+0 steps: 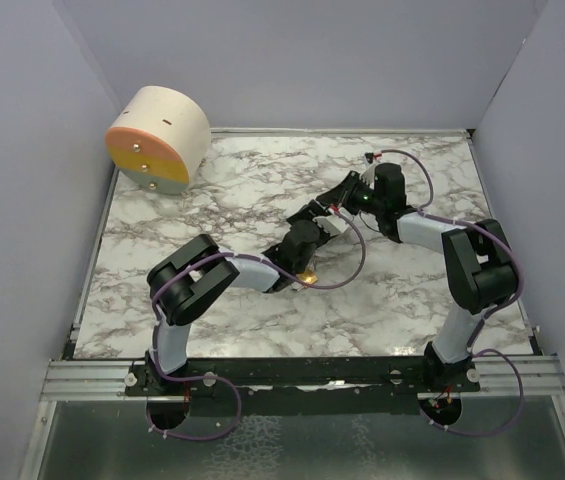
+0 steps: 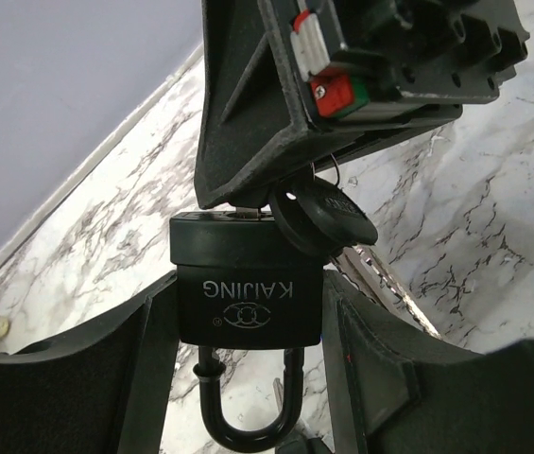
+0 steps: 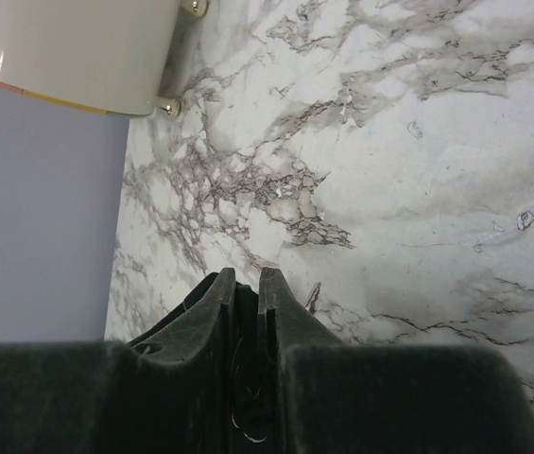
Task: Unlock with the key
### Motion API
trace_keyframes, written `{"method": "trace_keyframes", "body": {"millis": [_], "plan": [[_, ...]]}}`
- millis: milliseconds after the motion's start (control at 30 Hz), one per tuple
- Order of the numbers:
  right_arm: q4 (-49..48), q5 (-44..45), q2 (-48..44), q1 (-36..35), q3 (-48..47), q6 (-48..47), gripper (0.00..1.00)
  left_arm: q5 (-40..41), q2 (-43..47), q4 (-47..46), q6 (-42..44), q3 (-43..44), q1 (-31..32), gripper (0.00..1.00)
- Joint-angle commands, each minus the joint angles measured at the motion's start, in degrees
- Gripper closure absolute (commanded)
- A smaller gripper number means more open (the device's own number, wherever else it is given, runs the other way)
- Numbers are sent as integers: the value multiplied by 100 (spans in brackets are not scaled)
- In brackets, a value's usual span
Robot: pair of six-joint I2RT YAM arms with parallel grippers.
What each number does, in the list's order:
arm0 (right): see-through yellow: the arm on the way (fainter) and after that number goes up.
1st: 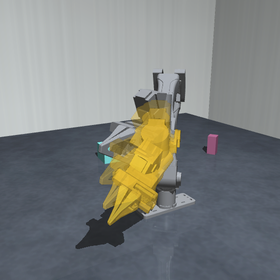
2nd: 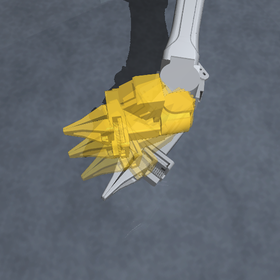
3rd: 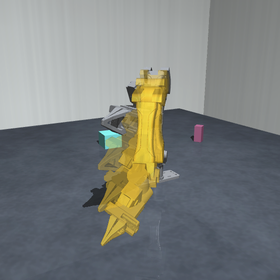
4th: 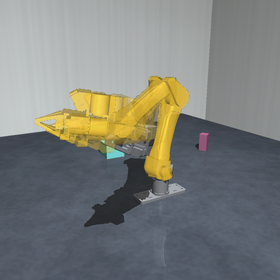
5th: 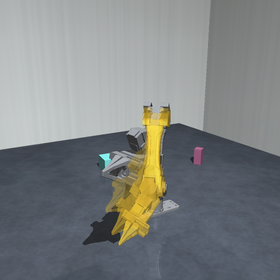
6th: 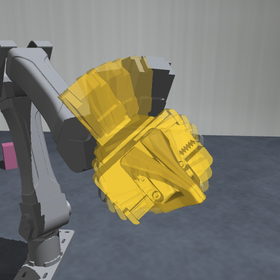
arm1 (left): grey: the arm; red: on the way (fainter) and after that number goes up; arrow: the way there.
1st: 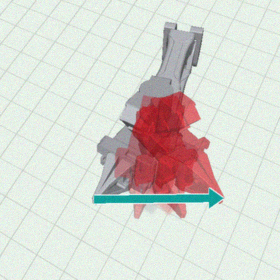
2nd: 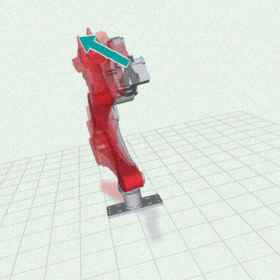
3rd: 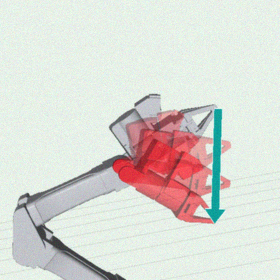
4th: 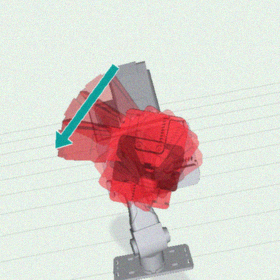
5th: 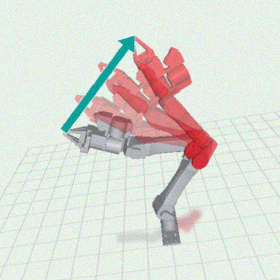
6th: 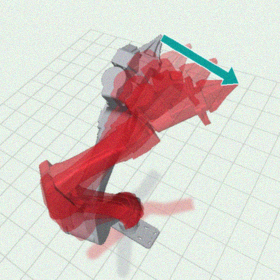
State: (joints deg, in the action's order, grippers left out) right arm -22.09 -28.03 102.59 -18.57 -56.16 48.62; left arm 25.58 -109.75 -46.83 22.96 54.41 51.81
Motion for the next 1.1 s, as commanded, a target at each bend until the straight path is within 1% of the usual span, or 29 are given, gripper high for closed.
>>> {"method": "trace_keyframes", "body": {"millis": [0, 300, 333, 400, 500, 600, 700, 767, 800, 900, 1000, 1067], "plan": [[693, -981, 285, -421, 73, 367, 99, -270, 118, -1781, 407, 729, 296, 100], [326, -1022, 33, -422, 163, 407, 99, -292, 200, -1766, 304, 666, 308, 100], [185, -1050, -9, -400, 200, 431, 95, -302, 243, -1737, 267, 646, 304, 100], [-268, -1086, -128, -326, 321, 557, 82, -323, 333, -1640, 174, 589, 302, 100], [-867, -1252, -304, -116, 417, 733, 68, -336, 512, -1445, -97, 497, 259, 100], [-942, -1300, -500, 83, 303, 666, 58, -420, 714, -1264, -426, 353, 172, 100], [-842, -1360, -640, 305, 143, 562, 45, -524, 882, -1124, -741, 221, 67, 100], [-810, -1393, -728, 502, 109, 519, 42, -490, 952, -1050, -847, 157, 26, 100], [-785, -1409, -774, 609, 113, 498, 37, -447, 986, -1005, -935, 123, -1, 100], [-731, -1463, -912, 967, 203, 355, 35, -569, 1132, -791, -1339, 62, -207, 100], [-739, -1507, -1038, 1360, 403, 227, 34, -857, 1220, -514, -1936, 7, -522, 100], [-768, -1452, -1152, 1520, 592, 96, 29, -1010, 1472, -329, -2324, -9, -727, 100]]}}
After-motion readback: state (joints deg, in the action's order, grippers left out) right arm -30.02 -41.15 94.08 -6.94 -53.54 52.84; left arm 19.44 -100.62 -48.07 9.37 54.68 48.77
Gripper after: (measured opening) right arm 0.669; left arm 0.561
